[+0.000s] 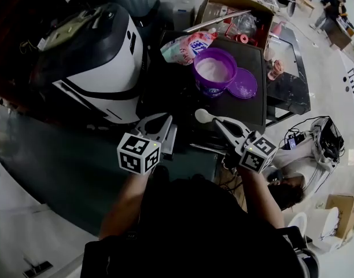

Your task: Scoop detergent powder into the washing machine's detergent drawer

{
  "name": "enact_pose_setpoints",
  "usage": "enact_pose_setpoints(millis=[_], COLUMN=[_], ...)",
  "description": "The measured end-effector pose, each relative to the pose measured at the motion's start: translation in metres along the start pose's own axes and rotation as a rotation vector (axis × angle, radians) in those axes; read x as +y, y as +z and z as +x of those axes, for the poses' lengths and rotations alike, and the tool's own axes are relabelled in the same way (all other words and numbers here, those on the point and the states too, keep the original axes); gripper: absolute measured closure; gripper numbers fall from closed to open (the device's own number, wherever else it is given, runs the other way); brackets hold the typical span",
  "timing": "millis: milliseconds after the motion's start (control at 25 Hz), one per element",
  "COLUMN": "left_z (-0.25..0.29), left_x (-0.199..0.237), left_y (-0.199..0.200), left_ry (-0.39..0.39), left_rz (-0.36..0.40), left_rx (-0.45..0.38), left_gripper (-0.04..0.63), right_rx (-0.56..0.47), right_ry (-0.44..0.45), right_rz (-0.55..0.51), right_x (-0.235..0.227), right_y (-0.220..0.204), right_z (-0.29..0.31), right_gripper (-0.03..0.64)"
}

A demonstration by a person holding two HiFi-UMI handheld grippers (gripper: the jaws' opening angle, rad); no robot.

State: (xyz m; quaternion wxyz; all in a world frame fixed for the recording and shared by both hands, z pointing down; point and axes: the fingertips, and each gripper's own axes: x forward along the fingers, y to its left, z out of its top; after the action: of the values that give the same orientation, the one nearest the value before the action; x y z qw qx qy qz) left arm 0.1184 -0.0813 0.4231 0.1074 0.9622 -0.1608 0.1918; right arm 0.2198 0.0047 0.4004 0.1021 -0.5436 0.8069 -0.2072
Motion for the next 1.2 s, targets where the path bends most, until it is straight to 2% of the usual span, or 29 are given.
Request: enact_pose_setpoints(millis=[240, 480, 720, 920, 1040, 1200], left_z=[0.004, -0.003, -0.014, -0.027, -0.033, -0.040], left_x=[0.023, 0.046, 0.062, 0.073, 0.078, 0.077], left_y=[0.040, 0.078, 0.096, 0.103, 0.105, 0.110], left_ry=[-0.080, -0.129, -0.189, -0.234, -0.233, -0.187], left_rz=[0.056, 0.114, 0.164, 0.154, 0.154, 0.142], left_rx=[-0.050, -0.117, -0.160, -0.189, -0.197, -0.214], left_gripper=[0.588, 0.588, 0.588, 0.588, 0.588, 0.588], right_rx=[-0.045, -0.089, -0.132, -0.183, -0.231, -0.258], right_ry=[-0.071, -0.141, -0.193, -0.245, -0.254, -0.241], right_rz=[-0.045, -0.109, -0.161, -0.204, -0.215, -0.210], right_x=[0.001, 0.014, 0.033, 0.050, 0.060, 0.064], right_y=[0.030, 0.059, 0.080, 0.094, 0.101, 0.104], right_z=[0.018, 0.021, 0.031, 0.042, 0.040, 0.027], right_gripper=[0.597, 0.597, 0.597, 0.597, 0.597, 0.597])
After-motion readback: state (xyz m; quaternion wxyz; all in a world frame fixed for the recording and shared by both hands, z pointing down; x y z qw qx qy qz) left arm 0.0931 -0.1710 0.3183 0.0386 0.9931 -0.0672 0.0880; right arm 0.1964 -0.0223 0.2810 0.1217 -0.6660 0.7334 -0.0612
